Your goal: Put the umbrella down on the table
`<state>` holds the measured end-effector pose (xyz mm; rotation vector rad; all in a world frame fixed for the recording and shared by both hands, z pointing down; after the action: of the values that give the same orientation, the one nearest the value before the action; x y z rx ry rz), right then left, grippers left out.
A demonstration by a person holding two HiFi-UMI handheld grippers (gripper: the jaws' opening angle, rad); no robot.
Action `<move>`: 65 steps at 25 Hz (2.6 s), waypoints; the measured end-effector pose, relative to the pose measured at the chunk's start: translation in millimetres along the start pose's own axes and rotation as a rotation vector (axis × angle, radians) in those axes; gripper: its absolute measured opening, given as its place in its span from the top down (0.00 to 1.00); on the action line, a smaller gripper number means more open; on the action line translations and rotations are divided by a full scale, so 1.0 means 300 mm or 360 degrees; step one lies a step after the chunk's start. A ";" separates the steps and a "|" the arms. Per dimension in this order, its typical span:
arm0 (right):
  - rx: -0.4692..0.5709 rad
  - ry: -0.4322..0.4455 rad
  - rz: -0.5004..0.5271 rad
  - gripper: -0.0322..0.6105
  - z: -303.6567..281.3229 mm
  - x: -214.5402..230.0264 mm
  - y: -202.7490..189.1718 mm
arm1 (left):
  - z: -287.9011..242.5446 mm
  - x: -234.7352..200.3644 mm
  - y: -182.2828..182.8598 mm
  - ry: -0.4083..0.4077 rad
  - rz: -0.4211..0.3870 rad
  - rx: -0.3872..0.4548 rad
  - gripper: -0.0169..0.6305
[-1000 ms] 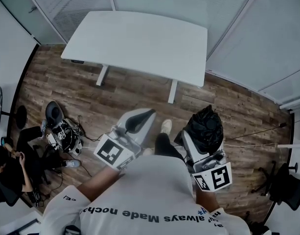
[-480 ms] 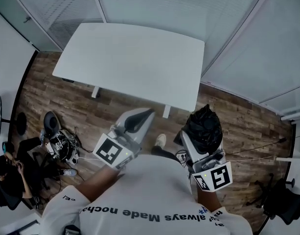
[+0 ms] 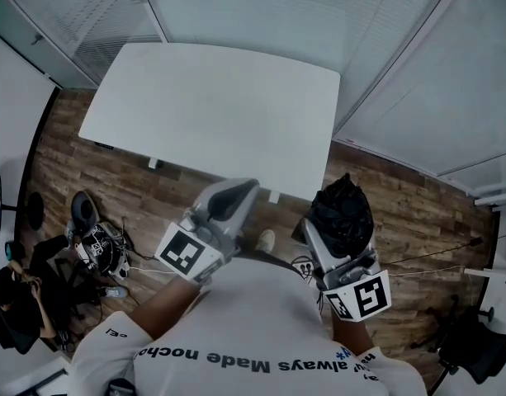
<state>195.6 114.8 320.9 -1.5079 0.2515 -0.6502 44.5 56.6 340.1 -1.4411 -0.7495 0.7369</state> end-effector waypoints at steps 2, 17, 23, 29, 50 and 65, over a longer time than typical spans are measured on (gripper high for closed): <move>-0.0010 0.0000 -0.0009 0.54 -0.027 0.032 -0.001 | -0.034 -0.025 -0.004 0.0003 0.0012 -0.0010 0.97; -0.0038 -0.0005 0.0011 0.54 -0.437 0.117 -0.002 | -0.145 -0.420 0.002 -0.0006 0.0045 0.0016 0.97; -0.0014 -0.0036 0.0025 0.54 -0.706 0.118 -0.025 | -0.168 -0.673 -0.005 -0.0066 0.0057 0.0027 0.97; 0.0000 -0.0055 0.0034 0.54 -0.872 0.109 -0.040 | -0.177 -0.845 -0.017 -0.0093 0.0043 0.0029 0.97; -0.0049 -0.0164 0.0040 0.54 -0.820 0.352 0.009 | -0.461 -0.828 -0.013 -0.0173 0.0067 0.0035 0.97; -0.0309 -0.0204 -0.0013 0.55 -0.920 0.489 -0.157 | -0.490 -0.864 -0.044 -0.0164 0.0070 -0.0011 0.97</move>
<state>154.3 -193.1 380.1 -1.7306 0.2148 -0.5448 14.0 -240.0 352.5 -1.4384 -0.8022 0.8485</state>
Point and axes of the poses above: the fingertips, and each gripper's own axes: z backward along the fingers, x to its right, y out of its top, the point moved 4 cm from there along z, backward along the fingers, and after that the axes turned 7 degrees about -z, right-handed, at the moved point
